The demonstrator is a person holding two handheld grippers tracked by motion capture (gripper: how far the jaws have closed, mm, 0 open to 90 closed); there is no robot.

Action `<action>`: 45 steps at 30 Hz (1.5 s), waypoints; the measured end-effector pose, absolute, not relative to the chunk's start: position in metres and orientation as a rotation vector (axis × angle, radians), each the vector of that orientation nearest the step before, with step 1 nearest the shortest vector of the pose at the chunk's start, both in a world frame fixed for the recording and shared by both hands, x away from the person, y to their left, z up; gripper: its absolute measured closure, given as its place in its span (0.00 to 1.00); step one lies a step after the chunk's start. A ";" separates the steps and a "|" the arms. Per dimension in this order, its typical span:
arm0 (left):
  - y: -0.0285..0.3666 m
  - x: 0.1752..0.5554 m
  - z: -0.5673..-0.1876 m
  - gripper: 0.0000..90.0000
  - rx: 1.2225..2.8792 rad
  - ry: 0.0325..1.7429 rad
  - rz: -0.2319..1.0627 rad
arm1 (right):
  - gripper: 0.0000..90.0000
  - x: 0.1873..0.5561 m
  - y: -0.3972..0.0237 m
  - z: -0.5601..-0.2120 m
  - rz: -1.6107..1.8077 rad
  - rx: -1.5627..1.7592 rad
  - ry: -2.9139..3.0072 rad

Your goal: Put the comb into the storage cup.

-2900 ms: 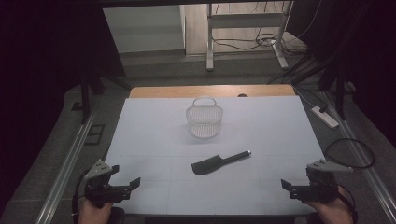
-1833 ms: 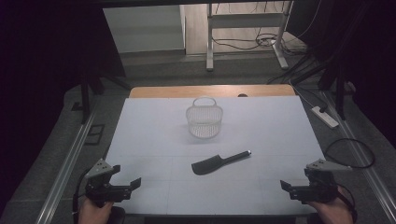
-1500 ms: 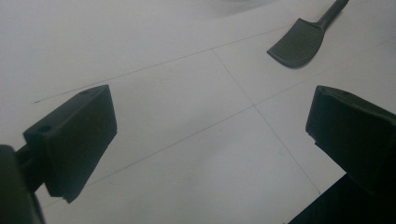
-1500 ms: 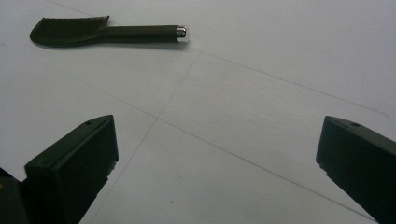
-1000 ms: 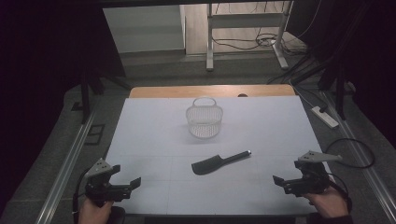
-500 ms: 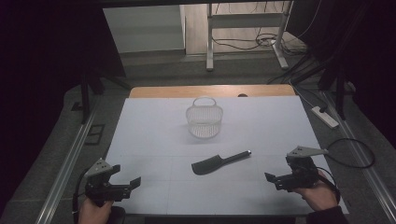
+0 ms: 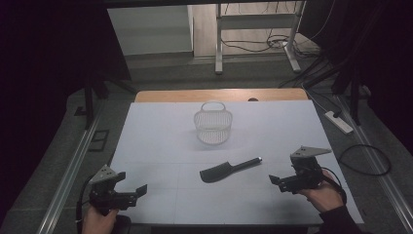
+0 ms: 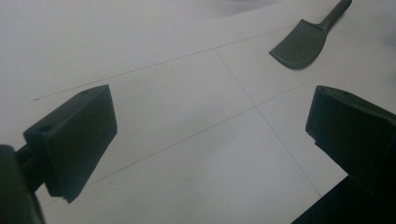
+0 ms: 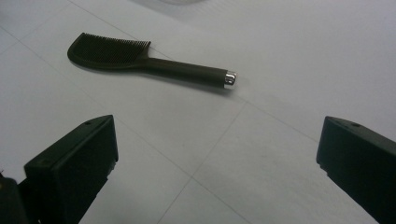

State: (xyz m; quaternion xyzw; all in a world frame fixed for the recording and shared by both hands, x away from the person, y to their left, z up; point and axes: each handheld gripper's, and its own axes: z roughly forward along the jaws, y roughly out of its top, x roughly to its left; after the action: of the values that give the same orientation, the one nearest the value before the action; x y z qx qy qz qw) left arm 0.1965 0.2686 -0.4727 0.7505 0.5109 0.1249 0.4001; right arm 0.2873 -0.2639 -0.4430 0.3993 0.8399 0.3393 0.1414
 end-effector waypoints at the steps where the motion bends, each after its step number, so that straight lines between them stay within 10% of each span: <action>1: 0.269 0.196 -0.473 0.03 1.898 1.292 0.316 | 0.00 0.287 -0.264 -0.443 0.979 1.153 2.425; 45: 0.270 0.198 -0.473 0.03 1.886 1.291 0.303 | 0.00 0.332 -0.221 -0.451 0.832 1.143 2.532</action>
State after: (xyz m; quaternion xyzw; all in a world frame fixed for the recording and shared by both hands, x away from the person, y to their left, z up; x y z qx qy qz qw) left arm 0.1983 0.2697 -0.4730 0.7475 0.5119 0.1201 0.4060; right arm 0.3315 -0.2213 -0.4506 0.3913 0.8667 0.2849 0.1206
